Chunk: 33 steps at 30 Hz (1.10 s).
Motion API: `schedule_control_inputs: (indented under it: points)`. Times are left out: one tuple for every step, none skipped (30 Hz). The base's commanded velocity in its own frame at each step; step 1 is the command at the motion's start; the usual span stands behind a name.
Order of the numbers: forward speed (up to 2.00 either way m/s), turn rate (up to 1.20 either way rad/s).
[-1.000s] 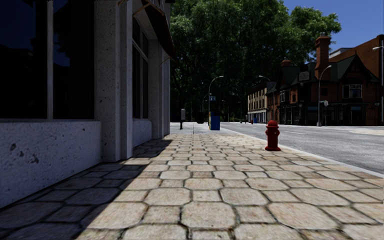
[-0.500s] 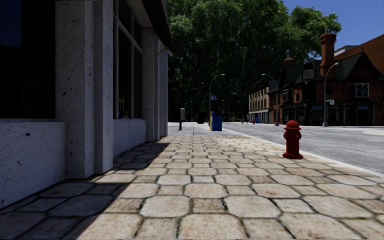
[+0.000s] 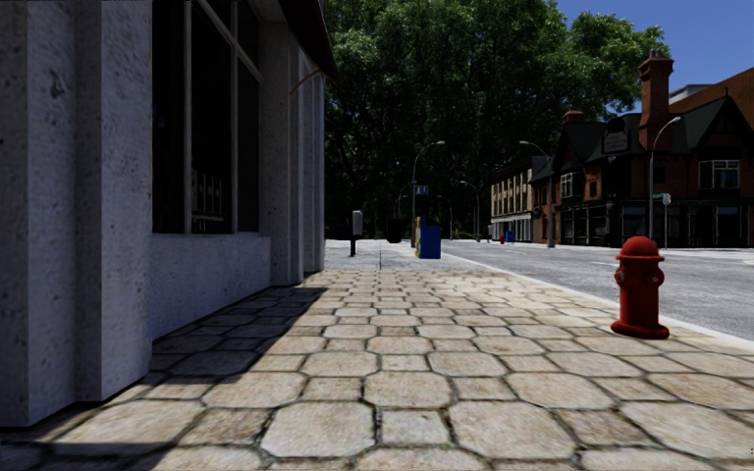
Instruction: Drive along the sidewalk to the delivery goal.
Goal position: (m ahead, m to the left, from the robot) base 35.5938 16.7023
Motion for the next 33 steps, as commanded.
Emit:
schedule_control_inputs:
  points:
    - [2.0,0.0]
    - [2.0,0.0]
    - [2.0,0.0]
    - [2.0,0.0]
    - [2.0,0.0]
    - [2.0,0.0]
    - [2.0,0.0]
    - [2.0,0.0]
    - [2.0,0.0]
    - [2.0,0.0]
    - [2.0,0.0]
    - [2.0,0.0]
    - [2.0,0.0]
    - [2.0,0.0]
    - [2.0,0.0]
    - [2.0,0.0]
    - [2.0,0.0]
    - [2.0,0.0]
    - [2.0,0.0]
    - [2.0,0.0]
    - [2.0,0.0]
    - [2.0,0.0]
    - [2.0,0.0]
    - [2.0,0.0]
    - [2.0,0.0]
    - [2.0,0.0]
    - [2.0,0.0]
    - [2.0,0.0]
    - [2.0,0.0]
    - [2.0,0.0]
    - [2.0,0.0]
    - [2.0,0.0]
    - [2.0,0.0]
